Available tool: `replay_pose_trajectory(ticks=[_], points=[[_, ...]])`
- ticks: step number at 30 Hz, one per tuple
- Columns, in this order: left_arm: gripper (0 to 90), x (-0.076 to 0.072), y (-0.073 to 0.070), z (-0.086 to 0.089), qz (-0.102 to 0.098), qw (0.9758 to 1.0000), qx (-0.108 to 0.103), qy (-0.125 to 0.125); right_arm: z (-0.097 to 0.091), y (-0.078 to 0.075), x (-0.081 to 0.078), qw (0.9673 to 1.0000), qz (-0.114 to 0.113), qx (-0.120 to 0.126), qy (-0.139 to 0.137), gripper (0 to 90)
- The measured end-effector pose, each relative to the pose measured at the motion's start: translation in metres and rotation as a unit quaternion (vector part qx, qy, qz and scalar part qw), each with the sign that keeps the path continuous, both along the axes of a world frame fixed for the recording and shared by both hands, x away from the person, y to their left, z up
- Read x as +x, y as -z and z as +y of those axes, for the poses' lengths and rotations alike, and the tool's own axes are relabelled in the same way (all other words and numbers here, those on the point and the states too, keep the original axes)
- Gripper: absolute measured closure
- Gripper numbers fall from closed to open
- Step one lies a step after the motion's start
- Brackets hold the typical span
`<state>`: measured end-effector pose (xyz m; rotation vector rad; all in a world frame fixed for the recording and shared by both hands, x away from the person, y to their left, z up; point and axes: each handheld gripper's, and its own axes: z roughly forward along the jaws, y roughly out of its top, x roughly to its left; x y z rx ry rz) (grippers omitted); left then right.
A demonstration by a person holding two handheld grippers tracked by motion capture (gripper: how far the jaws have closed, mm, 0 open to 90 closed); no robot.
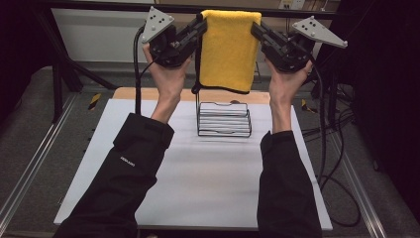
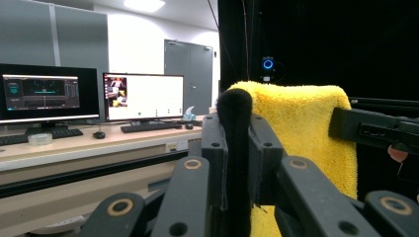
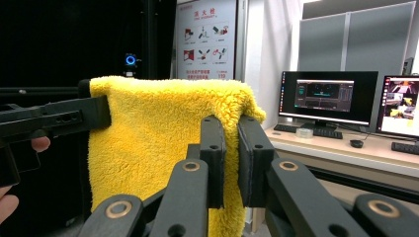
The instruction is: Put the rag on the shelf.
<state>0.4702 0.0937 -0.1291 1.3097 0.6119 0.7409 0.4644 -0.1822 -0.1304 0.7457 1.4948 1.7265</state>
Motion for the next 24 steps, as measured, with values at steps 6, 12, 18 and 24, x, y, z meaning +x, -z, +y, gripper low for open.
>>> replay_pose_trajectory(ticks=[6, 12, 18, 24], points=[[79.5, 0.011, -0.007, -0.001, 0.000, 1.0000, 0.005, -0.005, 0.000, -0.004, 0.010, 1.0000, -0.001, 0.002, 0.003, 82.9], [79.5, 0.021, -0.010, -0.002, -0.001, 0.9998, 0.015, -0.011, 0.000, -0.007, 0.018, 1.0000, 0.000, 0.001, 0.007, 82.8], [79.5, 0.032, -0.008, -0.001, 0.003, 0.9998, 0.012, -0.014, 0.002, -0.007, 0.028, 0.9999, 0.004, -0.005, 0.011, 82.8], [79.5, 0.043, -0.011, 0.000, 0.000, 0.9997, 0.018, -0.016, 0.004, -0.012, 0.036, 0.9998, 0.005, -0.013, 0.015, 82.7]])
